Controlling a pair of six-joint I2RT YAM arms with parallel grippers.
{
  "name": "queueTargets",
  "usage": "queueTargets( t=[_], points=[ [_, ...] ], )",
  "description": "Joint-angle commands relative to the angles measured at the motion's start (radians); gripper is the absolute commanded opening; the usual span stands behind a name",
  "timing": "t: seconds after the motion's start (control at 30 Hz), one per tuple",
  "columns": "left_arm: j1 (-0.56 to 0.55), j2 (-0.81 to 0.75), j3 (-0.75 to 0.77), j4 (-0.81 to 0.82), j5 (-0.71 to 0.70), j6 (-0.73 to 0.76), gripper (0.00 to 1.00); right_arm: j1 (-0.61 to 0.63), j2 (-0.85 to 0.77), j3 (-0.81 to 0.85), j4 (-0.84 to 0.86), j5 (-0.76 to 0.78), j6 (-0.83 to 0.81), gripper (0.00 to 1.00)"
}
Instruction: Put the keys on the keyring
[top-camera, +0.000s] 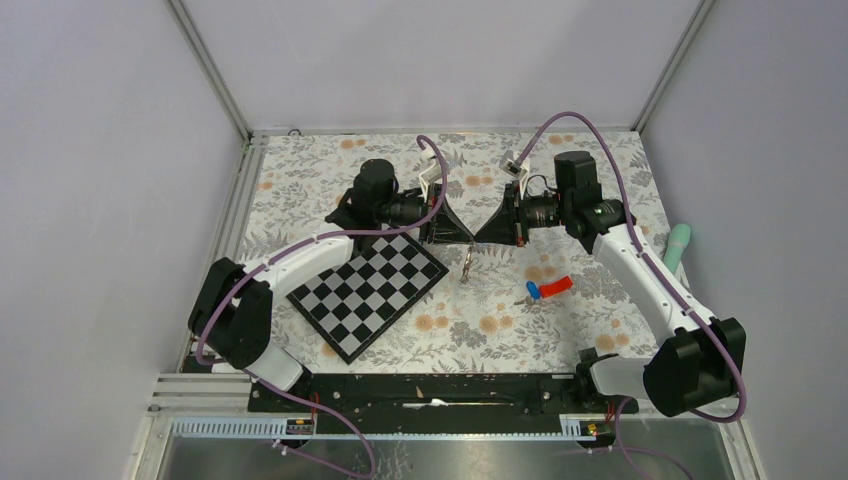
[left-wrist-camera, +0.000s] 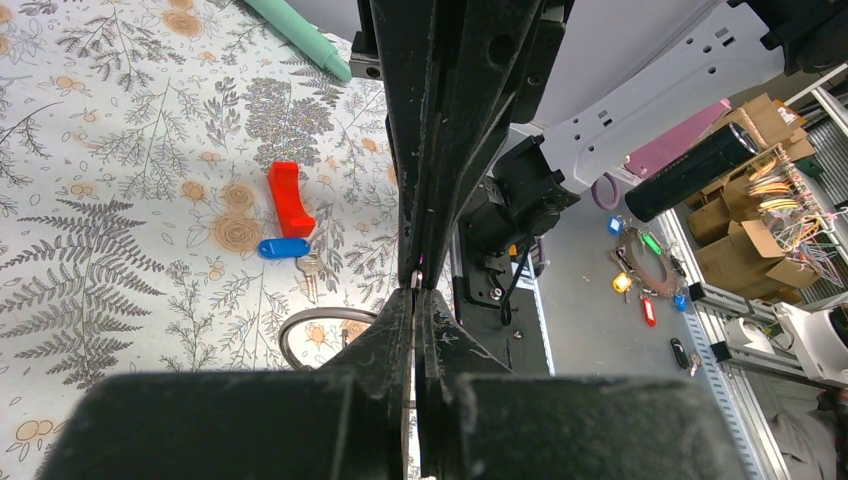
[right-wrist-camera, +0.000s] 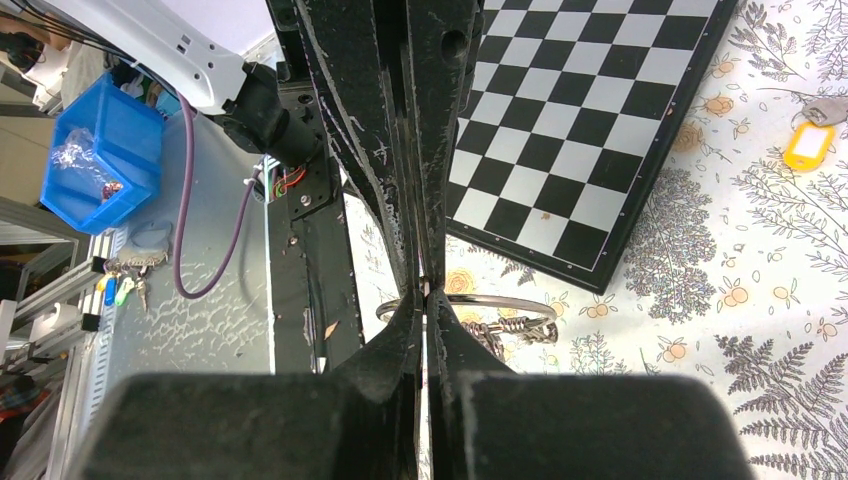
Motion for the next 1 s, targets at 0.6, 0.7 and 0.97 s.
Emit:
queueTargets(
  t=[0.6, 0.7, 0.97],
  points=[
    [0.014, -0.052, 0.019, 0.036, -0.019, 0.046, 0.00, -0.026, -0.067, 0.027, 0.018, 0.005, -0.016, 0.42],
    [0.025, -0.063, 0.018, 0.018, -0.021, 0.062, 0.00, -0.038, -0.077, 0.027, 0.006, 0.016, -0.028, 0.49],
    [0.061, -0.107, 0.046, -0.128, -0.053, 0.184, 0.00, -0.048, -0.106, 0.054, -0.171, 0.205, -0.170, 0.65]
  ],
)
